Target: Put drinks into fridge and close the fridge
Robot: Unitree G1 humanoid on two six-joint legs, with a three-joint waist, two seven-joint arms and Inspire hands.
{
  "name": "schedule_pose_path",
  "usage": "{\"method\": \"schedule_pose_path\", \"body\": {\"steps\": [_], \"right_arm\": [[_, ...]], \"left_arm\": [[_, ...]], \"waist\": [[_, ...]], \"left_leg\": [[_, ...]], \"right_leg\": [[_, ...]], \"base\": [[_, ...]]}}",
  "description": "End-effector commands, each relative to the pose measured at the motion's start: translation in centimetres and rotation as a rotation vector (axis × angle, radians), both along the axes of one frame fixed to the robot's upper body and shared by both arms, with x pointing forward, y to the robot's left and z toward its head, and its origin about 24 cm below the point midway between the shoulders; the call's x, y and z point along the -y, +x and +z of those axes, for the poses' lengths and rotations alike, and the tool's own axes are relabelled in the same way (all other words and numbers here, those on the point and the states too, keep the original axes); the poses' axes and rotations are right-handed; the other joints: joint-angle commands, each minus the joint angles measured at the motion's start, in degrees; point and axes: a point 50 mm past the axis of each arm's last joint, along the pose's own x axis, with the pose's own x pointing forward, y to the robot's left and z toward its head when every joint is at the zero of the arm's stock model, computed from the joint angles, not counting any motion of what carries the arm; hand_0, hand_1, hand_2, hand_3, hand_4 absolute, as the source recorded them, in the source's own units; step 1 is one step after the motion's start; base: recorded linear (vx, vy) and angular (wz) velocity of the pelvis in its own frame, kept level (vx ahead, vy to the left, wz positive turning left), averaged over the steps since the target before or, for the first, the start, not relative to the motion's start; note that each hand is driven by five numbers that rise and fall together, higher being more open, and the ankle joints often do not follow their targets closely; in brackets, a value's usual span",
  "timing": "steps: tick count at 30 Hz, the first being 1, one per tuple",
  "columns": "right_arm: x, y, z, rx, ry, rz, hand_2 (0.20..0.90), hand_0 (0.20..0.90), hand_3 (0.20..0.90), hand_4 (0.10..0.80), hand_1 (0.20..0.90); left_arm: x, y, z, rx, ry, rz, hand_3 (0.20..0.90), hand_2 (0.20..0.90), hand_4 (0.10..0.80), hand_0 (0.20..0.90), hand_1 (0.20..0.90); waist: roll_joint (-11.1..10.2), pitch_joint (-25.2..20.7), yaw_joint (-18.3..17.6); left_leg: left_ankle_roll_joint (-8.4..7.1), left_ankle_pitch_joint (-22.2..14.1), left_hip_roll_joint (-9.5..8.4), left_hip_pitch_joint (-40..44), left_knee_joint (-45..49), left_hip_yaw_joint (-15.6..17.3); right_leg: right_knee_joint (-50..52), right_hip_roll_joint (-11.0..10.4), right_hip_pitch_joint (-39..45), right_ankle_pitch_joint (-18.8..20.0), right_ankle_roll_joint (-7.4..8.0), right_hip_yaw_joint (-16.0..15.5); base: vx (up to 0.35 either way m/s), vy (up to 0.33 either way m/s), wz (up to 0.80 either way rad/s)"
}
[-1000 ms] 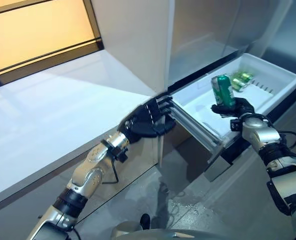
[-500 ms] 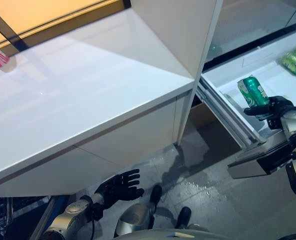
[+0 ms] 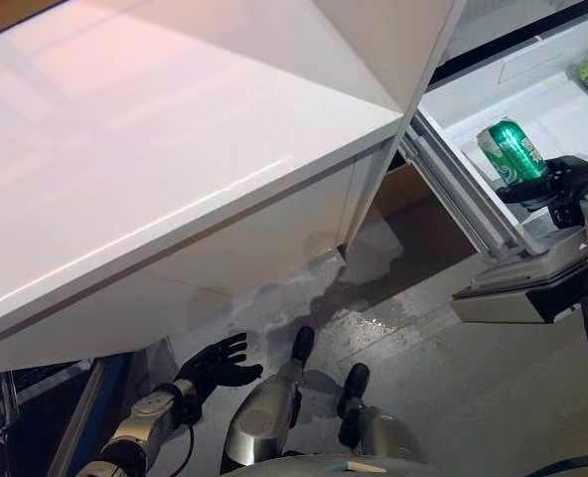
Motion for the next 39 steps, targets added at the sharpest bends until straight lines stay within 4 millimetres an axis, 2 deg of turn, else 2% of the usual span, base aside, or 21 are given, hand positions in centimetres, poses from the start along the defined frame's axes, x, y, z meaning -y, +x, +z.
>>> {"method": "schedule_pose_path", "body": {"steps": [1, 3, 4, 5, 6, 7, 8, 18, 25, 27, 28, 29, 30, 32, 33, 36, 39], "right_arm": [[0.4, -0.2, 1.5, 0.031, -0.078, 0.000, 0.300, 0.300, 0.200, 0.100, 0.300], [0.2, -0.1, 1.3, 0.032, -0.072, 0.005, 0.309, 0.309, 0.211, 0.111, 0.309], [0.1, 0.0, 1.3, 0.028, -0.071, 0.009, 0.340, 0.340, 0.247, 0.147, 0.340], [-0.1, 0.1, 1.1, 0.025, -0.067, 0.015, 0.434, 0.434, 0.356, 0.256, 0.434], [-0.3, 0.3, 1.0, 0.020, -0.065, 0.022, 0.462, 0.462, 0.389, 0.289, 0.462], [-0.3, 0.3, 1.0, 0.019, -0.064, 0.023, 0.538, 0.538, 0.477, 0.377, 0.538], [-0.6, 0.5, 0.9, 0.012, -0.063, 0.029, 0.900, 0.900, 0.900, 0.800, 0.900], [-2.1, 1.5, 1.3, 0.054, -0.069, 0.084, 0.900, 0.900, 0.900, 0.800, 0.900], [-4.5, 2.6, 3.7, 0.200, -0.055, 0.212, 0.900, 0.900, 0.900, 0.800, 0.900], [-6.6, 3.0, 6.1, 0.400, -0.006, 0.296, 0.900, 0.900, 0.900, 0.800, 0.900], [-6.9, 3.0, 6.4, 0.425, -0.005, 0.306, 0.900, 0.900, 0.900, 0.800, 0.900], [-9.1, 2.6, 9.5, 0.688, 0.061, 0.364, 0.900, 0.900, 0.900, 0.800, 0.900], [-9.3, 2.4, 9.9, 0.733, 0.078, 0.369, 0.900, 0.900, 0.900, 0.800, 0.900], [-10.4, 0.5, 12.9, 1.044, 0.112, 0.386, 0.900, 0.900, 0.900, 0.800, 0.900], [-10.7, -0.4, 13.7, 1.145, 0.123, 0.387, 0.900, 0.900, 0.900, 0.800, 0.900], [-10.9, -4.1, 15.1, 1.528, 0.098, 0.314, 0.900, 0.900, 0.900, 0.800, 0.900], [-9.3, -6.2, 13.6, 1.704, 0.144, 0.182, 0.900, 0.900, 0.900, 0.800, 0.900]], "left_arm": [[0.9, -1.0, -0.5, -0.009, -0.026, -0.057, 0.900, 0.900, 0.800, 0.900, 0.900], [1.1, -1.1, -0.7, -0.018, -0.023, -0.073, 0.900, 0.900, 0.800, 0.900, 0.900], [1.1, -1.2, -0.7, -0.021, -0.019, -0.079, 0.900, 0.900, 0.800, 0.900, 0.900], [1.1, -1.3, -0.8, -0.024, -0.014, -0.082, 0.900, 0.900, 0.800, 0.900, 0.900], [1.1, -1.3, -0.9, -0.030, -0.007, -0.083, 0.900, 0.900, 0.800, 0.900, 0.900], [1.1, -1.3, -0.9, -0.030, -0.006, -0.083, 0.900, 0.900, 0.800, 0.900, 0.900], [1.1, -1.1, -0.9, -0.030, 0.003, -0.088, 0.900, 0.900, 0.800, 0.900, 0.900], [0.8, -0.3, -0.6, -0.030, 0.031, -0.081, 0.900, 0.900, 0.800, 0.900, 0.900], [0.5, -0.3, -0.6, -0.047, 0.057, -0.089, 0.900, 0.900, 0.800, 0.900, 0.900], [0.2, -0.5, -0.7, -0.062, 0.069, -0.088, 0.900, 0.900, 0.800, 0.900, 0.900], [0.2, -0.6, -0.7, -0.065, 0.071, -0.088, 0.900, 0.900, 0.800, 0.900, 0.900], [-0.1, -1.1, -1.0, -0.081, 0.083, -0.081, 0.900, 0.900, 0.800, 0.900, 0.900], [-0.2, -1.2, -1.1, -0.084, 0.085, -0.079, 0.900, 0.900, 0.800, 0.900, 0.900], [-0.5, -1.8, -1.5, -0.104, 0.094, -0.056, 0.900, 0.900, 0.800, 0.900, 0.900], [-0.5, -2.2, -1.7, -0.114, 0.095, -0.045, 0.900, 0.900, 0.800, 0.900, 0.900], [-0.3, -3.1, -2.4, -0.156, 0.101, -0.029, 0.900, 0.900, 0.800, 0.900, 0.900], [0.0, -4.0, -3.1, -0.211, 0.109, -0.022, 0.900, 0.900, 0.800, 0.900, 0.900]], "waist": [[-0.15, 0.21, -0.63], [-0.19, 0.44, -0.61], [-0.19, 0.60, -0.59], [-0.20, 0.77, -0.59], [-0.23, 1.02, -0.61], [-0.24, 1.06, -0.61], [-0.27, 1.29, -0.67], [-0.45, 1.78, -1.00], [-1.32, 1.40, -1.54], [-1.86, 0.95, -2.10], [-1.93, 0.87, -2.18], [-2.44, 0.20, -2.91], [-2.54, 0.09, -3.01], [-3.07, -0.76, -4.12], [-3.24, -1.41, -4.68], [-3.29, -2.72, -6.09], [-3.27, -4.63, -7.52]], "left_leg": [[0.24, -9.83, -0.34, -3.45, 9.59, 5.35], [0.31, -9.88, -0.36, -3.61, 9.66, 5.44], [0.34, -9.90, -0.40, -3.76, 9.73, 5.52], [0.37, -9.89, -0.40, -3.87, 9.78, 5.63], [0.43, -9.90, -0.37, -3.89, 9.74, 5.72], [0.43, -9.91, -0.38, -3.90, 9.77, 5.74], [0.44, -9.93, -0.40, -3.96, 9.79, 5.83], [0.41, -10.07, -0.33, -3.93, 9.97, 6.37], [0.33, -10.27, -0.24, -2.84, 9.37, 6.89], [0.22, -10.37, -0.07, -2.06, 8.87, 7.28], [0.22, -10.38, -0.04, -1.96, 8.78, 7.33], [0.14, -10.51, 0.18, -1.14, 8.12, 7.77], [0.13, -10.52, 0.22, -0.99, 8.00, 7.82], [0.15, -11.05, 0.26, -0.12, 7.63, 8.15], [0.20, -11.06, 0.19, -0.05, 7.43, 8.26], [0.43, -11.85, -0.01, 1.54, 6.82, 8.52], [0.65, -12.47, -0.22, 2.79, 6.44, 8.92]], "right_leg": [[7.45, -0.98, -5.89, -2.40, -0.74, 0.50], [7.51, -0.93, -6.13, -2.31, -0.69, 0.58], [7.53, -0.91, -6.28, -2.24, -0.62, 0.60], [7.57, -0.91, -6.43, -2.13, -0.55, 0.68], [7.54, -0.86, -6.51, -2.01, -0.47, 0.74], [7.53, -0.86, -6.50, -2.00, -0.45, 0.75], [7.50, -0.82, -6.57, -1.89, -0.37, 0.85], [7.36, -0.74, -6.70, -1.39, -0.06, 1.13], [6.55, -0.44, -5.87, -0.97, 0.26, 1.58], [6.04, -0.31, -5.25, -0.85, 0.43, 1.77], [5.99, -0.28, -5.18, -0.85, 0.44, 1.82], [5.53, -0.10, -4.57, -0.92, 0.60, 2.16], [5.47, -0.07, -4.47, -0.94, 0.62, 2.22], [5.11, 0.15, -3.90, -1.19, 0.91, 2.84], [4.70, 0.28, -3.84, -1.02, 1.03, 3.18], [4.07, 0.55, -2.66, -1.40, 1.33, 4.27], [3.45, 0.64, -1.74, -1.50, 1.57, 5.29]], "base": [[-0.035, -0.008, 0.01], [-0.017, -0.005, 0.01], [-0.036, -0.010, -0.01], [-0.041, -0.013, -0.02], [-0.030, -0.011, -0.01], [-0.033, -0.014, -0.02], [0.000, 0.000, 0.00], [-0.027, -0.008, -0.04], [-0.010, -0.003, -0.01], [-0.013, -0.007, -0.05], [0.003, 0.001, -0.06], [0.010, 0.002, -0.06], [0.013, 0.005, -0.11], [0.013, 0.008, -0.14], [0.006, 0.018, -0.13], [0.000, 0.042, -0.09], [0.014, 0.046, -0.05]]}}
